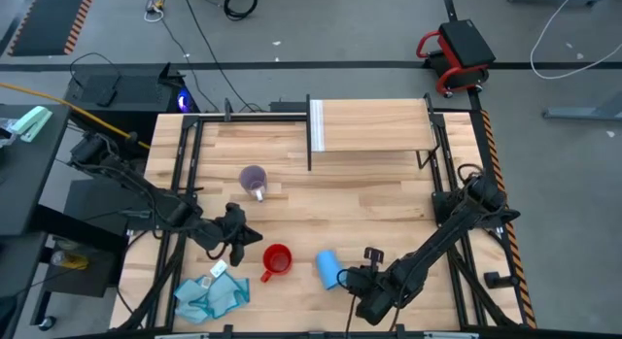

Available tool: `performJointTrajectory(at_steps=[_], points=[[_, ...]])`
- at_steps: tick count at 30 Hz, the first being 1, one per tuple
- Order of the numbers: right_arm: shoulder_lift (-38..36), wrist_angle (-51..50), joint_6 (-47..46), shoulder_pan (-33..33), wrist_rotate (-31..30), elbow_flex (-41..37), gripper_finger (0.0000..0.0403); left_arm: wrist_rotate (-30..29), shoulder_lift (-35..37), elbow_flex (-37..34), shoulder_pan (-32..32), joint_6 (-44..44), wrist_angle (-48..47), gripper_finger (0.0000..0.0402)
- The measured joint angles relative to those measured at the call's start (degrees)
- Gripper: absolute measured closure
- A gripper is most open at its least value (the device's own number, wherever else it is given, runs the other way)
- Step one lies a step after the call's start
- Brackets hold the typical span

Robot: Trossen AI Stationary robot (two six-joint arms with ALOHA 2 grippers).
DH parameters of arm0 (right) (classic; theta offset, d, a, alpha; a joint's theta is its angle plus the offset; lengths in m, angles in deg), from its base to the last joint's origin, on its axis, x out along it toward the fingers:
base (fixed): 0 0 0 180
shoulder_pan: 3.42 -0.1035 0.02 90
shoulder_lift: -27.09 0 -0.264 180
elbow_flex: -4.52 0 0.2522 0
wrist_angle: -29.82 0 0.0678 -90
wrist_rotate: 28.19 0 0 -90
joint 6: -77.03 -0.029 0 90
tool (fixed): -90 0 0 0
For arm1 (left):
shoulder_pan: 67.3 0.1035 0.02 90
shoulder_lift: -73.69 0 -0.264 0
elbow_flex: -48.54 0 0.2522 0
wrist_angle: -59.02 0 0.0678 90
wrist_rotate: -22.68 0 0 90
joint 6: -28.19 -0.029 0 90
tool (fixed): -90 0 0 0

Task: Stack small to large cups/mugs on shelf
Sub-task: Adjust the blue cup

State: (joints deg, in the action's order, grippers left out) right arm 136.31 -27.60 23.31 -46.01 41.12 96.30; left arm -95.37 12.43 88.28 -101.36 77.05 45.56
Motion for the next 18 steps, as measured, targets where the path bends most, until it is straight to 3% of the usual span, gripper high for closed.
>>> performJointTrajectory(at_steps=[11, 18], points=[[-4.2, 1.7, 4.9, -0.8, -1.8, 0.1, 0.0326, -0.2, 0.0, 0.0, 0.0, -0.1, -0.3, 0.0377], [-2.3, 1.4, 8.1, -5.0, -20.7, 0.1, 0.0332, -0.2, -1.0, 0.0, 0.0, 0.0, -1.0, 0.0377]])
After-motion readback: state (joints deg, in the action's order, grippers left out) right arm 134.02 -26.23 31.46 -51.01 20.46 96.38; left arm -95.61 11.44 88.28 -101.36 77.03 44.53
